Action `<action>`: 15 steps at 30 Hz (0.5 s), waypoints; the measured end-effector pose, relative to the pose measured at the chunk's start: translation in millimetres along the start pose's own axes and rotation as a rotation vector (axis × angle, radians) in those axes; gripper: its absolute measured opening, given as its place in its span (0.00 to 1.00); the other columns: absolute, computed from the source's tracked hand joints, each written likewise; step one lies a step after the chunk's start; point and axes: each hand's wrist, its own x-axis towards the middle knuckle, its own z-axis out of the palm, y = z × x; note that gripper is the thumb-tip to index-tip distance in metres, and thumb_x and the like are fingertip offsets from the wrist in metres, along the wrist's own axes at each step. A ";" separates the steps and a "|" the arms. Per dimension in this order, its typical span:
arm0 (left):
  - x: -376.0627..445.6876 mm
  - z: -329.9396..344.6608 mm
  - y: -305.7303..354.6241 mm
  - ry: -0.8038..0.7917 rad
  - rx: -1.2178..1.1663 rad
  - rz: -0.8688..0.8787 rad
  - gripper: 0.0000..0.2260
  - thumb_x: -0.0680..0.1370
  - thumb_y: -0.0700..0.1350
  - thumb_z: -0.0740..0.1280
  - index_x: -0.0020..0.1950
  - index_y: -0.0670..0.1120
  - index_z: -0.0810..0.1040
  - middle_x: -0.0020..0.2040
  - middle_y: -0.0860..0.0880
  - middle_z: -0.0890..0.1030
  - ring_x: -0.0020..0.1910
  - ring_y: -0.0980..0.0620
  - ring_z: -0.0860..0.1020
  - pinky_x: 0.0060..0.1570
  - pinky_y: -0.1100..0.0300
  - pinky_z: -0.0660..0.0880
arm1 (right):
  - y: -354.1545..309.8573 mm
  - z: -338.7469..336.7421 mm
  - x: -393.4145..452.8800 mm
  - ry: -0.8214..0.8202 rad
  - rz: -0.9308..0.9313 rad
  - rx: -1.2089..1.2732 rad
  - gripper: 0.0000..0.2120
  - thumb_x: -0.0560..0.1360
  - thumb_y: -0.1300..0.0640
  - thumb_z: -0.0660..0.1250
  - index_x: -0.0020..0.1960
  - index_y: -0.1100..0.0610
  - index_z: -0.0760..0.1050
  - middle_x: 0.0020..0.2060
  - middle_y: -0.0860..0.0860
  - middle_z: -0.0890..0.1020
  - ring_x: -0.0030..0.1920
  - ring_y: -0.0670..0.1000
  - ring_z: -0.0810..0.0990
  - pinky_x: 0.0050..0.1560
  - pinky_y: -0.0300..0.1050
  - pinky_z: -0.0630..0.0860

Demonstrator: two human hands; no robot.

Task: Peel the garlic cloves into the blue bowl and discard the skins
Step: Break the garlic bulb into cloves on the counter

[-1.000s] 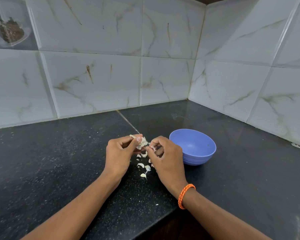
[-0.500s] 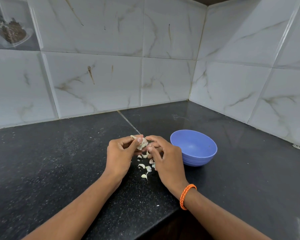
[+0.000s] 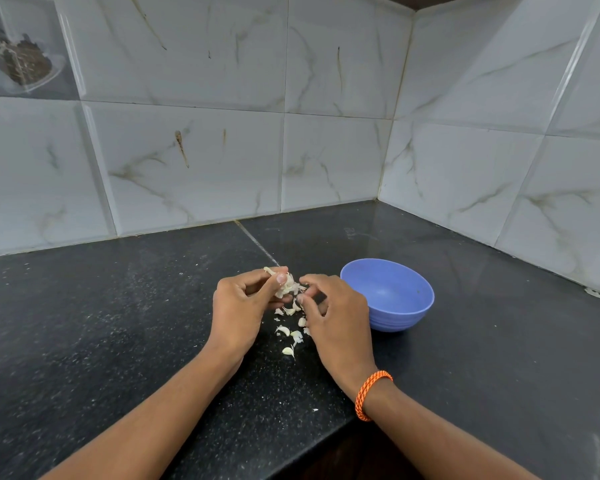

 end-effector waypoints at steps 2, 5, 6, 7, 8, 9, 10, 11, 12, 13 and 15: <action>-0.7 0.2 1.5 -0.031 -0.008 -0.004 0.07 0.81 0.42 0.75 0.57 0.44 0.89 0.51 0.44 0.90 0.48 0.42 0.89 0.58 0.42 0.85 | -0.9 -0.9 0.0 -0.003 -0.006 0.066 0.14 0.85 0.55 0.68 0.69 0.50 0.80 0.53 0.44 0.84 0.49 0.44 0.83 0.53 0.45 0.82; -2.1 0.6 4.6 -0.097 0.005 0.005 0.08 0.79 0.42 0.77 0.58 0.43 0.90 0.51 0.45 0.90 0.51 0.43 0.89 0.60 0.41 0.84 | -1.9 -0.4 0.4 -0.070 -0.067 0.132 0.15 0.87 0.55 0.65 0.73 0.47 0.79 0.61 0.42 0.83 0.60 0.44 0.82 0.61 0.45 0.80; -2.1 0.4 5.5 -0.112 -0.005 0.002 0.09 0.79 0.41 0.77 0.58 0.43 0.90 0.51 0.44 0.90 0.51 0.43 0.89 0.60 0.41 0.84 | -2.1 -0.7 1.0 -0.076 -0.075 0.131 0.15 0.87 0.55 0.66 0.72 0.47 0.79 0.62 0.41 0.83 0.62 0.43 0.81 0.63 0.43 0.79; -1.9 0.2 6.2 -0.126 -0.012 -0.002 0.09 0.78 0.40 0.78 0.58 0.42 0.89 0.51 0.44 0.90 0.52 0.43 0.89 0.61 0.41 0.84 | -1.8 -1.3 1.8 -0.075 -0.070 0.140 0.15 0.87 0.55 0.66 0.72 0.46 0.80 0.62 0.41 0.83 0.62 0.42 0.81 0.63 0.43 0.79; -1.8 -0.1 6.8 -0.141 -0.012 -0.005 0.11 0.77 0.40 0.78 0.59 0.43 0.89 0.52 0.44 0.90 0.52 0.43 0.89 0.61 0.42 0.84 | -1.1 -1.9 2.5 -0.068 -0.060 0.150 0.15 0.87 0.55 0.66 0.71 0.46 0.80 0.61 0.41 0.84 0.62 0.42 0.81 0.63 0.43 0.79; -1.7 -0.2 7.0 -0.156 -0.003 -0.005 0.12 0.77 0.39 0.78 0.60 0.43 0.88 0.52 0.44 0.90 0.53 0.44 0.89 0.62 0.43 0.83 | -0.6 -2.2 2.6 -0.059 -0.053 0.157 0.14 0.87 0.55 0.66 0.70 0.46 0.81 0.61 0.41 0.84 0.62 0.42 0.81 0.62 0.43 0.79; -1.7 -0.3 7.1 -0.171 0.010 -0.004 0.12 0.77 0.38 0.78 0.61 0.43 0.88 0.53 0.45 0.90 0.54 0.45 0.89 0.63 0.44 0.83 | 0.0 -2.3 2.4 -0.053 -0.048 0.158 0.14 0.86 0.55 0.66 0.70 0.46 0.82 0.60 0.41 0.85 0.61 0.42 0.82 0.62 0.41 0.79; -1.5 -0.3 7.1 -0.185 0.023 -0.002 0.12 0.78 0.38 0.77 0.62 0.43 0.88 0.53 0.46 0.90 0.55 0.46 0.89 0.64 0.45 0.82 | 0.0 -2.5 2.3 -0.050 -0.048 0.159 0.14 0.86 0.56 0.66 0.69 0.46 0.82 0.59 0.41 0.85 0.61 0.42 0.82 0.61 0.39 0.78; -1.3 -0.4 6.8 -0.198 0.037 0.001 0.12 0.78 0.37 0.77 0.62 0.43 0.88 0.54 0.46 0.90 0.56 0.47 0.88 0.64 0.45 0.82 | 0.3 -2.2 2.5 -0.049 -0.051 0.157 0.14 0.86 0.57 0.66 0.69 0.47 0.82 0.59 0.41 0.85 0.60 0.42 0.82 0.60 0.36 0.77; -0.8 -0.9 6.2 -0.208 0.054 0.005 0.12 0.78 0.37 0.77 0.62 0.43 0.88 0.54 0.47 0.90 0.57 0.48 0.88 0.65 0.46 0.82 | 0.3 -2.1 2.8 -0.052 -0.053 0.155 0.14 0.86 0.58 0.66 0.68 0.47 0.83 0.58 0.42 0.85 0.60 0.41 0.82 0.59 0.34 0.76; 0.2 -1.6 5.4 -0.221 0.088 0.010 0.12 0.78 0.36 0.77 0.62 0.43 0.88 0.55 0.49 0.90 0.57 0.49 0.88 0.65 0.48 0.82 | 0.8 -1.2 2.9 -0.049 -0.057 0.135 0.15 0.85 0.60 0.66 0.68 0.48 0.83 0.58 0.42 0.86 0.59 0.41 0.82 0.59 0.33 0.76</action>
